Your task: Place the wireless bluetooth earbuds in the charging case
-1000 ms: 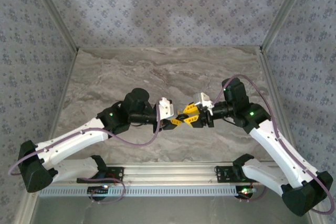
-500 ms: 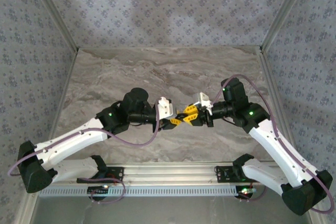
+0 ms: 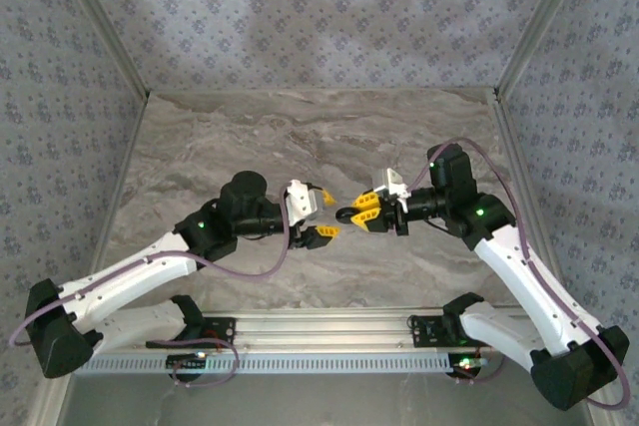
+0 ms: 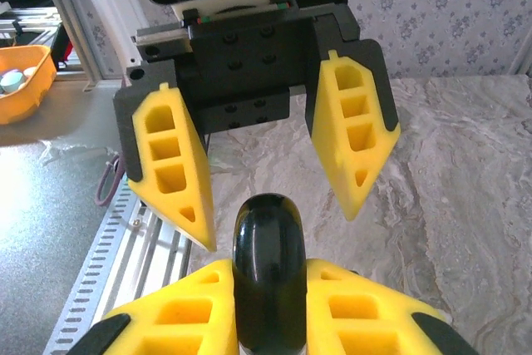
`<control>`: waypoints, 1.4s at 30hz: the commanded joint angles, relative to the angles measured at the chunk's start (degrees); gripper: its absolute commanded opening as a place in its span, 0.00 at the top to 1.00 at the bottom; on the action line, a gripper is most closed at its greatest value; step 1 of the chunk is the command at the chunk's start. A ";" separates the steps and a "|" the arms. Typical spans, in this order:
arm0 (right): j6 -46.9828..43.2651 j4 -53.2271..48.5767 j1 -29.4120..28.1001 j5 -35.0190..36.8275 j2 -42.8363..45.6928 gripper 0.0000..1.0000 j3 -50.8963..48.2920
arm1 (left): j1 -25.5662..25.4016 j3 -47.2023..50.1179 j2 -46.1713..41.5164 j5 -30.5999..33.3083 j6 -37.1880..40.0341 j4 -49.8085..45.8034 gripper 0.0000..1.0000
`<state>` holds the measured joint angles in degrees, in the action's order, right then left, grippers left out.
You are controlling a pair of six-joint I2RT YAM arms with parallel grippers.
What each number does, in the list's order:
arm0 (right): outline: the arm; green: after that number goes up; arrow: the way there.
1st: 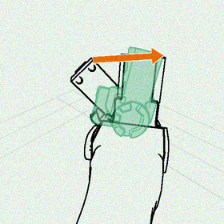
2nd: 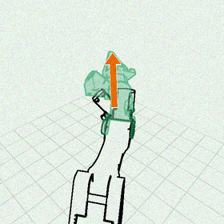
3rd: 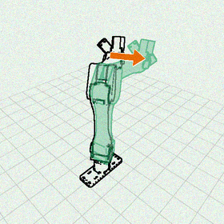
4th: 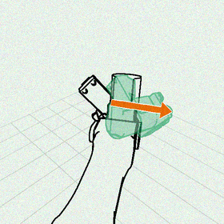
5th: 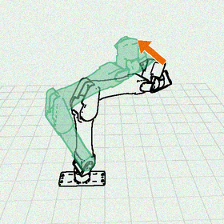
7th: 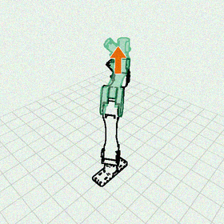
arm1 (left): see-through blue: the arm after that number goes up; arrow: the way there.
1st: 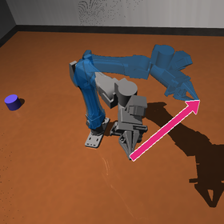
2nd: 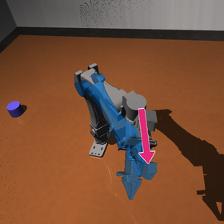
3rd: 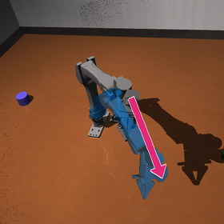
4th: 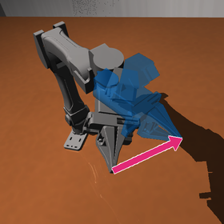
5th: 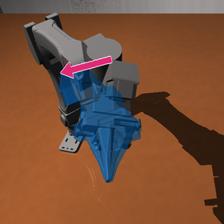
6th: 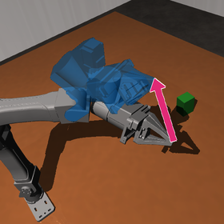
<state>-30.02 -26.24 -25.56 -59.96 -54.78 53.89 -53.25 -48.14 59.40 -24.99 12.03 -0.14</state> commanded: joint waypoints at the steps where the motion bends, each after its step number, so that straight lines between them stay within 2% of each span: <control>1: 1.45 1.64 0.40 -2.62 -0.31 0.80 0.83 | 0.23 0.33 -0.85 -0.30 -1.57 3.61 0.40; 22: 4.29 5.24 0.34 -5.16 -1.14 0.78 0.87 | 0.60 1.06 -0.43 -4.25 -2.44 9.02 0.49; 30: 5.20 5.72 0.29 -5.34 -1.04 0.78 0.74 | 0.60 -0.46 0.87 -6.21 -1.22 6.29 0.63; 42: 4.51 4.62 -0.23 -4.30 -1.36 0.78 0.56 | 0.60 -1.35 1.51 -6.53 -1.31 6.40 0.63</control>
<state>-25.87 -21.17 -25.54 -63.48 -55.92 53.89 -52.86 -46.78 60.53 -29.58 10.41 6.02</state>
